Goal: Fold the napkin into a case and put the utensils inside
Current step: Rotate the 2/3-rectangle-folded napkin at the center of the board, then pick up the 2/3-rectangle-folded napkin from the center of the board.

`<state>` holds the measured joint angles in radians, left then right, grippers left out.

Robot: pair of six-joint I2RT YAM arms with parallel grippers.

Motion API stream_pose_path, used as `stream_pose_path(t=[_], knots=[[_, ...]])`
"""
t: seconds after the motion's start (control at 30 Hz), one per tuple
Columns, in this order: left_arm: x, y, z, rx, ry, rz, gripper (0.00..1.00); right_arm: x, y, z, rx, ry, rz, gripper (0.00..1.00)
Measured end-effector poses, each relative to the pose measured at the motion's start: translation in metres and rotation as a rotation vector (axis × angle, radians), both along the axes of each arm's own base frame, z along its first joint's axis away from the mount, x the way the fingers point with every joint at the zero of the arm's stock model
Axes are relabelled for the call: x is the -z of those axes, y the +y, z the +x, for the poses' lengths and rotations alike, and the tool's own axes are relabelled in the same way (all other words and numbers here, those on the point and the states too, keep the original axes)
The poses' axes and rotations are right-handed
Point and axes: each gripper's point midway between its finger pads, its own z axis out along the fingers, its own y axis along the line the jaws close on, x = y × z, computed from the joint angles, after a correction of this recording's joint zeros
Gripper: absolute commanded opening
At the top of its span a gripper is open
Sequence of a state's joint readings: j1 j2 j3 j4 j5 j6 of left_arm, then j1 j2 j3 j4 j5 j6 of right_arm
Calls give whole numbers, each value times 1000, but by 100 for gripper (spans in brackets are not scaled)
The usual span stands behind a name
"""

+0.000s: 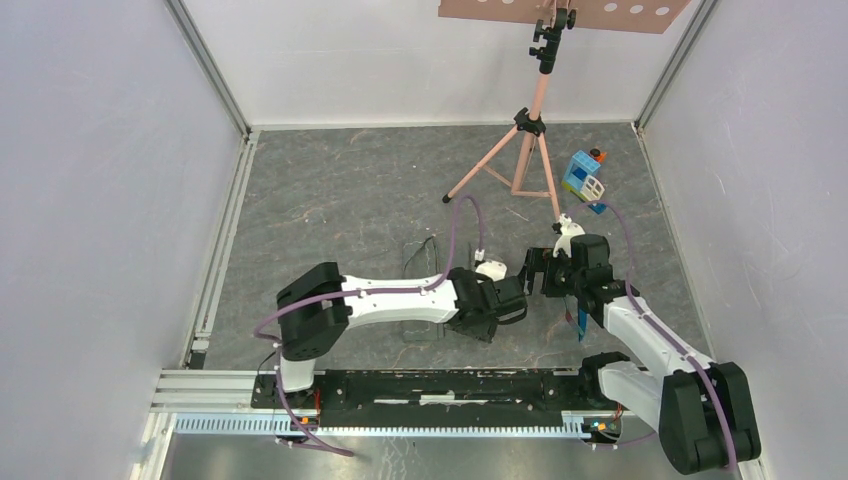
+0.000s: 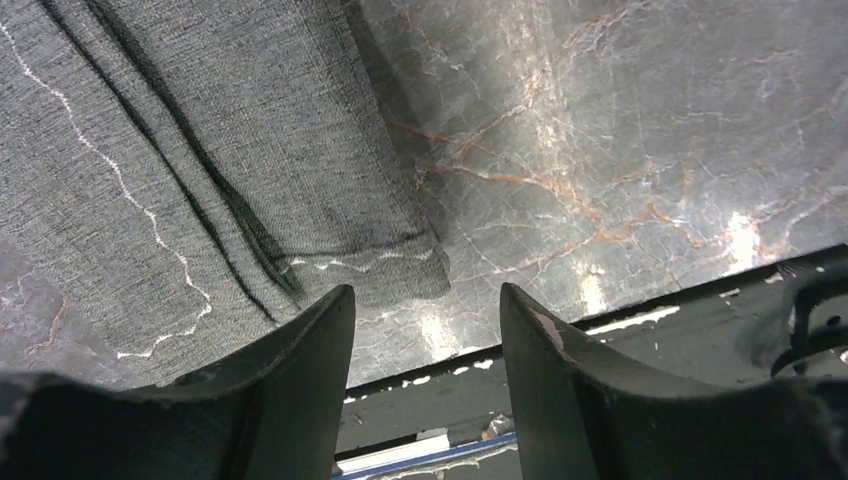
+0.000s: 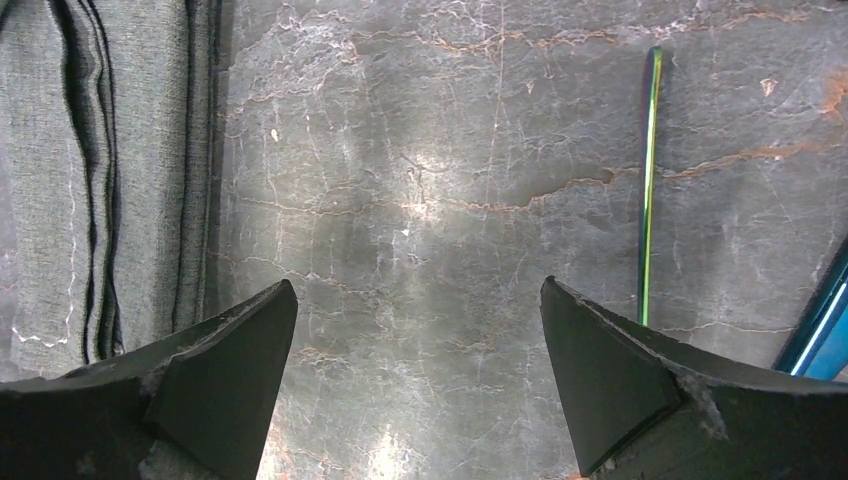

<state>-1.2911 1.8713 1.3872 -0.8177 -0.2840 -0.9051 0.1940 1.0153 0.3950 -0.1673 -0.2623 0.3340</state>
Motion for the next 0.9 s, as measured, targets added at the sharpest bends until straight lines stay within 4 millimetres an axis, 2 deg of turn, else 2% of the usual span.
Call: stream_pose_path(t=[0.2,0.37,0.47,0.63,0.7,0.77,0.9], knots=[[15,-3,2,-1,10,52,61,0,4,-4,-22,5,22,98],[31,4,2,-3,12,112,55,7,7,-13,-41,29,37,98],[36,7,4,-6,5,133,46,9,9,-16,-51,38,46,98],[37,13,7,-11,-16,162,19,8,14,-17,-75,28,71,98],[37,15,9,-15,-25,169,6,8,20,-18,-101,21,98,98],[35,18,8,-20,-32,154,3,7,27,-20,-134,21,136,98],[29,31,4,-29,-39,113,2,4,43,-18,-159,26,233,98]])
